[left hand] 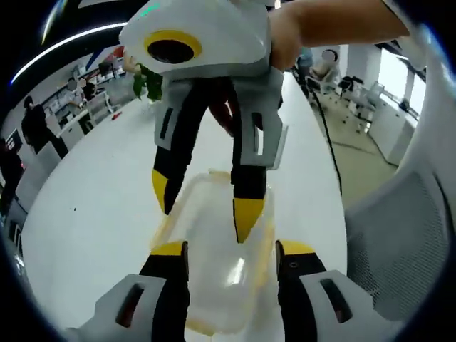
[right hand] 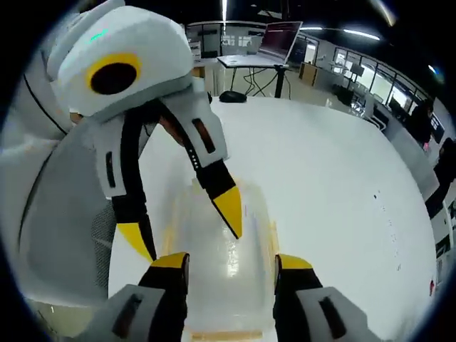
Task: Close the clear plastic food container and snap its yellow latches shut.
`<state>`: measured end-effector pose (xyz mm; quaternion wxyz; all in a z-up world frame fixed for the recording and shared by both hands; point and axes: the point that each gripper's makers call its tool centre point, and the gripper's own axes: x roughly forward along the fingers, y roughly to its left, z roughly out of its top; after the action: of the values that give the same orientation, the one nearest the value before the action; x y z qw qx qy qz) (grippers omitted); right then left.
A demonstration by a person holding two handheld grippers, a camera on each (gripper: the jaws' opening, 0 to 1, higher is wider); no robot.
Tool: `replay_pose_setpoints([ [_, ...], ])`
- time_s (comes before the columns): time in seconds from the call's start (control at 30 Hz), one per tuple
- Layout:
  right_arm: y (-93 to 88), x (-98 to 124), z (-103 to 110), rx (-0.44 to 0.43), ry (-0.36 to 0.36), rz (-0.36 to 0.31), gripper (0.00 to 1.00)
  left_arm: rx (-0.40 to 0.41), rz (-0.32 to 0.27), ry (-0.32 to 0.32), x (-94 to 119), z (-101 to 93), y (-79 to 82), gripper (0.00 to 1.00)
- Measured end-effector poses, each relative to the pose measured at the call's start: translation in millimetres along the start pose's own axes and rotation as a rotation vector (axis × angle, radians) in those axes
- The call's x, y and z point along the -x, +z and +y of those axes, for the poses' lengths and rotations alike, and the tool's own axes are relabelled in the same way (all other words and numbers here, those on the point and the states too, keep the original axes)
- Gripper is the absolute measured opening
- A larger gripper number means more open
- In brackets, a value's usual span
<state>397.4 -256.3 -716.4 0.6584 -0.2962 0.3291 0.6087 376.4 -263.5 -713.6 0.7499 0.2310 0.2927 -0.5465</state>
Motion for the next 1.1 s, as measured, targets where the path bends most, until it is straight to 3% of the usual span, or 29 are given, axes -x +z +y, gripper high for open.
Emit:
replay_pose_setpoints([
  [0.07, 1.6, 1.8, 1.3, -0.018, 0.007, -0.011, 0.53, -0.001, -0.011, -0.005, 1.8, 0.1, 2.2, 0.51],
  [0.2, 3.3, 4.8, 4.9, -0.008, 0.007, -0.031, 0.48, -0.005, -0.017, -0.012, 4.2, 2.3, 2.7, 0.56],
  [0.4, 0.9, 8.3, 11.7, -0.053, -0.011, -0.085, 0.64, -0.035, -0.010, -0.021, 11.4, 4.6, -2.2, 0.65],
  [0.53, -5.5, 8.8, 13.5, -0.044, -0.035, -0.084, 0.82, -0.029, -0.008, -0.013, 16.5, 11.6, -6.7, 0.73],
  [0.67, -9.0, 13.3, 15.0, -0.062, -0.041, -0.099, 0.83, -0.039, -0.013, -0.036, 22.3, 12.0, -10.2, 0.80],
  [0.77, -7.1, 17.3, 17.2, -0.091, -0.042, -0.142, 0.92, -0.035, -0.009, -0.028, 25.7, 17.6, -14.8, 0.95],
  [0.87, -14.1, 18.5, 16.6, -0.080, -0.065, -0.133, 0.99, -0.021, 0.014, -0.033, 28.8, 21.5, -23.2, 0.96],
  [1.0, -27.5, 17.6, 14.6, -0.068, -0.081, -0.093, 0.97, -0.052, 0.056, -0.033, 30.8, 26.3, -35.6, 0.89],
  [1.1, -33.5, 16.5, 14.3, -0.059, -0.082, -0.066, 0.94, -0.082, 0.069, -0.063, 29.7, 23.2, -39.8, 0.93],
])
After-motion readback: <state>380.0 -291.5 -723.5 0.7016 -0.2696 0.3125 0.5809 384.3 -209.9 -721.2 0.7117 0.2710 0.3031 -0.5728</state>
